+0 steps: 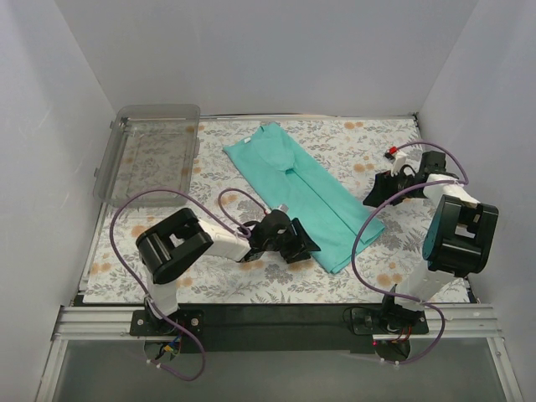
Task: Fold and stack the t-shirts
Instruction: Fold the tshirt
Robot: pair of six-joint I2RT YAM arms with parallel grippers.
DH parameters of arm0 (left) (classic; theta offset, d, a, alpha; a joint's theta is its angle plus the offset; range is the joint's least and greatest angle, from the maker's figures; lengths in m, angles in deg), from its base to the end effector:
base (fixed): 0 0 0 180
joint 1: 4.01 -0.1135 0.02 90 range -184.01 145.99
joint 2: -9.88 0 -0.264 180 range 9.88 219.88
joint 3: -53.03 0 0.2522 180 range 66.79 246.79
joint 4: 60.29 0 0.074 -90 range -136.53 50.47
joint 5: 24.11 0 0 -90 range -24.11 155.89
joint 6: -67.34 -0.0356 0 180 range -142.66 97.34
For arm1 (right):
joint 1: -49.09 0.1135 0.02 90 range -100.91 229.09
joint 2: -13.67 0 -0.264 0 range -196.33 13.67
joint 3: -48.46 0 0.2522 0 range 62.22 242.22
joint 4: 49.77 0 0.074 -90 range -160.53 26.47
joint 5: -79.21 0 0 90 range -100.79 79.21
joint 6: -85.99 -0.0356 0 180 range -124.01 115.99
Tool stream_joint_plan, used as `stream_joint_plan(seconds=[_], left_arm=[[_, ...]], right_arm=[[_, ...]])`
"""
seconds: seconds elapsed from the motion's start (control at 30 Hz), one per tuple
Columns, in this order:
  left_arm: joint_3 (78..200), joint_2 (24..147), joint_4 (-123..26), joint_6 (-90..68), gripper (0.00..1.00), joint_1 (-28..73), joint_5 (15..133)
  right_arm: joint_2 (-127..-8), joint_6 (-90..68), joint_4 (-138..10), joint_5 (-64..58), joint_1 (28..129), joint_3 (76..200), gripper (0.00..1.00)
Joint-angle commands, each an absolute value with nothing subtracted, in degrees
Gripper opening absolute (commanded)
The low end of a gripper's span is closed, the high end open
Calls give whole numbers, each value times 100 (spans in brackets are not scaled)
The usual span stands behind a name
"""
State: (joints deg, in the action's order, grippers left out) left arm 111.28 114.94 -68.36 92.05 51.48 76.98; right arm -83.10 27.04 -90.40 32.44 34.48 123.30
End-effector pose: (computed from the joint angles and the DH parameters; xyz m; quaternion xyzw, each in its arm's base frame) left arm 0.1905 -0.2891 0.1164 0.4071 -0.8008 0.4364 0.0500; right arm 0.3266 -0.0599 0.1928 -0.2156 0.8814 0.2443 0.3421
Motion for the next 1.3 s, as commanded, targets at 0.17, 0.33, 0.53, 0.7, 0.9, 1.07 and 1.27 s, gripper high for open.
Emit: stream_joint_plan(seconds=[0.17,0.33,0.53,0.7,0.9,1.07,1.27], left_arm=[[11636,12167,-5603,11128,33,5444,7230],[11601,12194,-5559,11068,9,5444,7169],[11145,11501,-5155,10602,1,5401,7448],[10143,10245,-4472,9943,2,4884,7853],[9413,9400,-3845,8724,10,3926,8451],[9886,9137,-3134,7606,55,3704,8426],[10466,7749,-2166,6288,68,3695,8197]], right_arm=[[-8028,2614,-8919,3623,3257,12260,62],[-7958,2614,-8928,3632,3240,12243,62],[-7888,2640,-8928,3632,3248,12243,62],[-7852,2693,-8954,3729,3257,12217,62],[-7677,2895,-9086,3738,3432,12120,62],[-7344,3526,-9375,3624,3775,11988,62],[-6974,5734,-10418,3816,4311,11944,65]])
